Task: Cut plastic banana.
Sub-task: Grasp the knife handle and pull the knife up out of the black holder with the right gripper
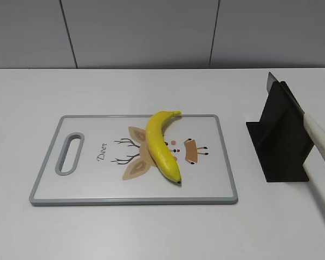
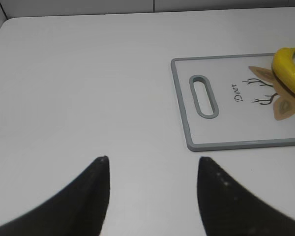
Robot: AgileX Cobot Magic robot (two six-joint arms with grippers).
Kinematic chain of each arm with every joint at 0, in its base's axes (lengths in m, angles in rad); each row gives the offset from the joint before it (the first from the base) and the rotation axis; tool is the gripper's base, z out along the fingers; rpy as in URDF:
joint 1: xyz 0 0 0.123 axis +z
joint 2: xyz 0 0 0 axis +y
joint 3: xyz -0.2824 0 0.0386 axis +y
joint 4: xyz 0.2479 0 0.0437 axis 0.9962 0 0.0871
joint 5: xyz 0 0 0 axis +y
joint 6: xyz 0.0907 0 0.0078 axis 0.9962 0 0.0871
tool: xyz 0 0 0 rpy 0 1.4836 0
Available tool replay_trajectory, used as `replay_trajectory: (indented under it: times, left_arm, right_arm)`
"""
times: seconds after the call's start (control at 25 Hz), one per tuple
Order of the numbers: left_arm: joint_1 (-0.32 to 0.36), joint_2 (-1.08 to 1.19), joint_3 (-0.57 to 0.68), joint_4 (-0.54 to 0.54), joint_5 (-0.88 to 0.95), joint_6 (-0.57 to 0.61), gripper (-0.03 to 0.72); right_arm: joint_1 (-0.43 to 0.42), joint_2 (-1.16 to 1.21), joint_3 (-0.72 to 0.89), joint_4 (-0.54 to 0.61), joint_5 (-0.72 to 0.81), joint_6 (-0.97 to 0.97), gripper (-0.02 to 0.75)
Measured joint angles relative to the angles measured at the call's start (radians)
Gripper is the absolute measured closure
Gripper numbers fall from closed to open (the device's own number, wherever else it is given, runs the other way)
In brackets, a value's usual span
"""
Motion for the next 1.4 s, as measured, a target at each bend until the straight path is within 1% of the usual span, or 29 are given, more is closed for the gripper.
replay_trajectory:
  times: [0.36, 0.56, 1.0, 1.4]
  left_arm:
    - [0.0, 0.0, 0.0, -0.001, 0.0, 0.0, 0.136]
    - [0.0, 0.0, 0.0, -0.001, 0.0, 0.0, 0.136]
    - [0.0, 0.0, 0.0, -0.001, 0.0, 0.0, 0.136]
    - [0.0, 0.0, 0.0, -0.001, 0.0, 0.0, 0.136]
  right_arm:
    - [0.0, 0.0, 0.0, 0.0, 0.0, -0.001, 0.151]
    - [0.0, 0.036, -0.021, 0.022, 0.0, 0.0, 0.15]
    - [0.0, 0.393, -0.181, 0.069, 0.016, 0.007, 0.148]
    - [0.0, 0.711, -0.379, 0.078, 0.128, 0.008, 0.148]
